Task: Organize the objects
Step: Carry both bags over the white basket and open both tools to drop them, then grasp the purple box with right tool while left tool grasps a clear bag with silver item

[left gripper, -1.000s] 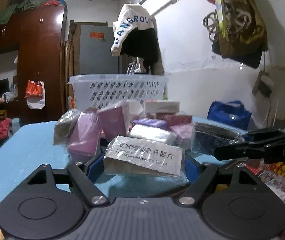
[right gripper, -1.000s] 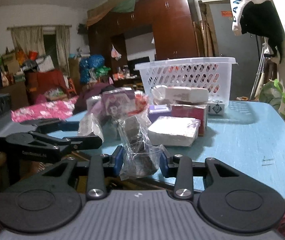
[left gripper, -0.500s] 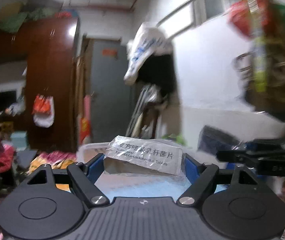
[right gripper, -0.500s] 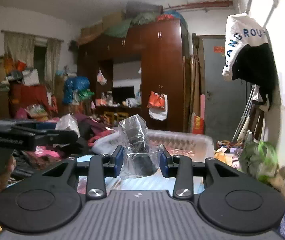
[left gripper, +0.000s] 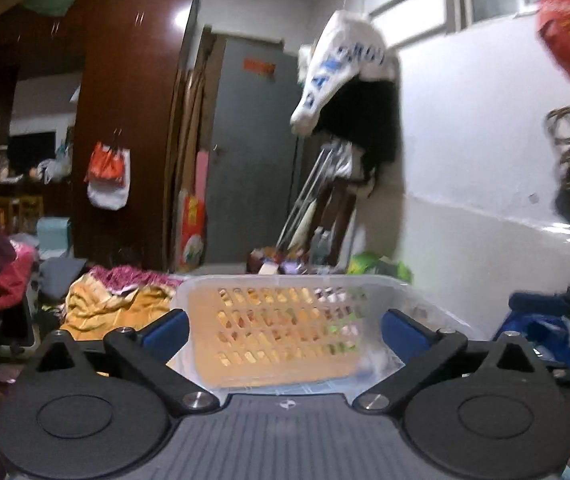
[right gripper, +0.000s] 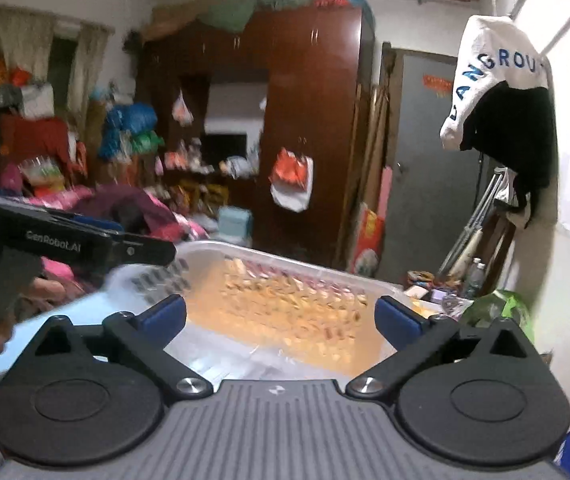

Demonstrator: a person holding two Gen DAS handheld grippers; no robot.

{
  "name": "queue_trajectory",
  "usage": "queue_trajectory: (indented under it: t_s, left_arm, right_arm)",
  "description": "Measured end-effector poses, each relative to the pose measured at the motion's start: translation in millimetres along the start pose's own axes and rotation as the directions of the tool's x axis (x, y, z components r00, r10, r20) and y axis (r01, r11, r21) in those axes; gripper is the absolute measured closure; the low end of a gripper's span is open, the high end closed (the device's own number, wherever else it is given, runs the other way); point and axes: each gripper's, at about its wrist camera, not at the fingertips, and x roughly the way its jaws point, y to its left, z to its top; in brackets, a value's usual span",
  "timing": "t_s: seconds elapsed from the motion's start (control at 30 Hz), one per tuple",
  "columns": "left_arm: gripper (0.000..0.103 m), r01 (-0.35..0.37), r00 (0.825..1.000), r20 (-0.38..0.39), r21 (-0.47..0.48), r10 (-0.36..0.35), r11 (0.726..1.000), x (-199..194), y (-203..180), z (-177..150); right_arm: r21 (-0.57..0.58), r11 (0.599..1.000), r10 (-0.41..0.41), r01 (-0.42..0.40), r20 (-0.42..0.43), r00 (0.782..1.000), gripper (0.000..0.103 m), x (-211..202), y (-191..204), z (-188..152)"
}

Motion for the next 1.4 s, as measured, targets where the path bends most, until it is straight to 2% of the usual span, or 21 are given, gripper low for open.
queue_trajectory:
  t_s: [0.07, 0.1, 0.17, 0.23, 0.27, 0.33, 0.4, 0.47, 0.53, 0.6, 0.63, 0.73, 0.77, 0.83, 0.9, 1.03, 1.17, 1.27, 1.4]
  left_arm:
    - [0.000, 0.037, 0.998, 0.044, -0.002, -0.037, 0.999, -39.1, 2.8, -20.1]
    - [0.000, 0.032, 0.998, 0.052, -0.027, -0.030, 0.999, -56.7, 6.2, -33.2]
    - [0.000, -0.008, 0.997, 0.076, -0.073, 0.013, 0.997, -88.8, 12.7, -63.1]
    - [0.000, -0.032, 0.993, 0.109, -0.075, 0.040, 0.997, -116.5, 16.6, -96.2]
    - [0.001, -0.061, 0.993, 0.099, -0.070, 0.067, 0.996, -125.4, 17.9, -113.2]
    - [0.009, -0.113, 0.990, 0.080, -0.077, 0.119, 0.991, -134.6, 20.5, -135.2]
    - [0.016, -0.129, 0.990, 0.058, -0.063, 0.132, 0.990, -137.5, 20.7, -149.7]
    - [0.020, -0.123, 0.992, 0.032, -0.045, 0.124, 0.991, -131.1, 19.0, -150.9]
    - [0.023, -0.124, 0.992, 0.036, -0.028, 0.125, 0.992, -128.6, 17.4, -149.2]
    - [0.023, -0.124, 0.991, 0.049, -0.005, 0.125, 0.992, -126.3, 13.6, -147.7]
    - [0.023, -0.124, 0.991, 0.053, -0.005, 0.125, 0.992, -130.0, 13.7, -150.7]
    - [0.023, -0.126, 0.991, 0.048, -0.066, 0.129, 0.990, -130.3, 19.4, -148.4]
    - [0.023, -0.119, 0.992, 0.040, -0.080, 0.122, 0.990, -128.5, 22.1, -148.1]
    - [0.023, -0.120, 0.993, 0.009, -0.075, 0.121, 0.990, -115.5, 22.7, -143.8]
    - [0.024, -0.135, 0.991, -0.034, -0.115, 0.132, 0.984, -104.9, 27.8, -144.1]
    - [0.025, -0.140, 0.990, -0.052, -0.219, 0.132, 0.966, -106.3, 47.0, -152.9]
    - [0.028, -0.136, 0.991, -0.040, -0.230, 0.131, 0.964, -108.8, 54.5, -153.4]
    - [0.034, -0.151, 0.987, -0.086, -0.170, 0.138, 0.974, -98.7, 49.0, -155.1]
    - [0.035, -0.156, 0.985, -0.092, -0.156, 0.143, 0.975, -101.9, 51.2, -156.6]
  right_arm:
    - [0.058, 0.998, 0.008, -0.011, 0.053, 0.999, 0.000, -33.4, 2.9, -22.8]
    - [0.074, 0.997, 0.025, -0.031, 0.075, 0.997, 0.000, -47.8, 5.3, -36.7]
    - [0.109, 0.994, 0.010, -0.017, 0.058, 0.998, 0.000, -69.5, 12.0, -69.7]
    - [0.152, 0.987, -0.047, 0.044, 0.018, 0.999, 0.000, -82.2, 21.9, -101.3]
    - [0.176, 0.982, -0.067, 0.067, -0.007, 0.998, 0.000, -86.4, 27.2, -117.1]
    - [0.226, 0.971, -0.074, 0.082, -0.045, 0.996, 0.000, -91.3, 35.6, -138.1]
    - [0.271, 0.961, -0.038, 0.048, -0.041, 0.998, 0.000, -91.3, 39.7, -148.3]
    - [0.264, 0.964, -0.003, 0.012, -0.037, 0.999, 0.000, -87.1, 42.4, -147.9]
    - [0.242, 0.970, -0.019, 0.027, -0.032, 0.999, 0.001, -83.1, 46.6, -148.8]
    - [0.237, 0.971, -0.025, 0.030, -0.021, 0.999, 0.005, -82.3, 48.9, -151.4]
    - [0.245, 0.969, -0.024, 0.028, -0.020, 1.000, 0.011, -82.6, 46.6, -153.0]
    - [0.279, 0.960, -0.008, 0.008, -0.002, 1.000, 0.016, -90.0, 44.6, -159.3]
    - [0.281, 0.960, -0.008, 0.009, -0.005, 1.000, 0.021, -91.8, 49.3, -163.9]
    - [0.279, 0.960, -0.004, 0.013, -0.031, 1.000, 0.022, -93.2, 53.8, -168.2]
    - [0.270, 0.963, 0.002, 0.011, -0.051, 0.999, 0.028, -90.5, 57.5, -170.5]
    - [0.264, 0.964, 0.040, -0.022, -0.061, 0.997, 0.047, -87.4, 58.9, -173.3]
    - [0.259, 0.966, 0.040, -0.025, -0.052, 0.998, 0.053, -94.2, 58.6, -174.6]
    - [0.250, 0.968, 0.041, -0.027, -0.050, 0.998, 0.056, -98.5, 59.2, -174.2]
    - [0.238, 0.971, 0.043, -0.031, -0.048, 0.998, 0.056, -103.2, 59.1, -172.5]
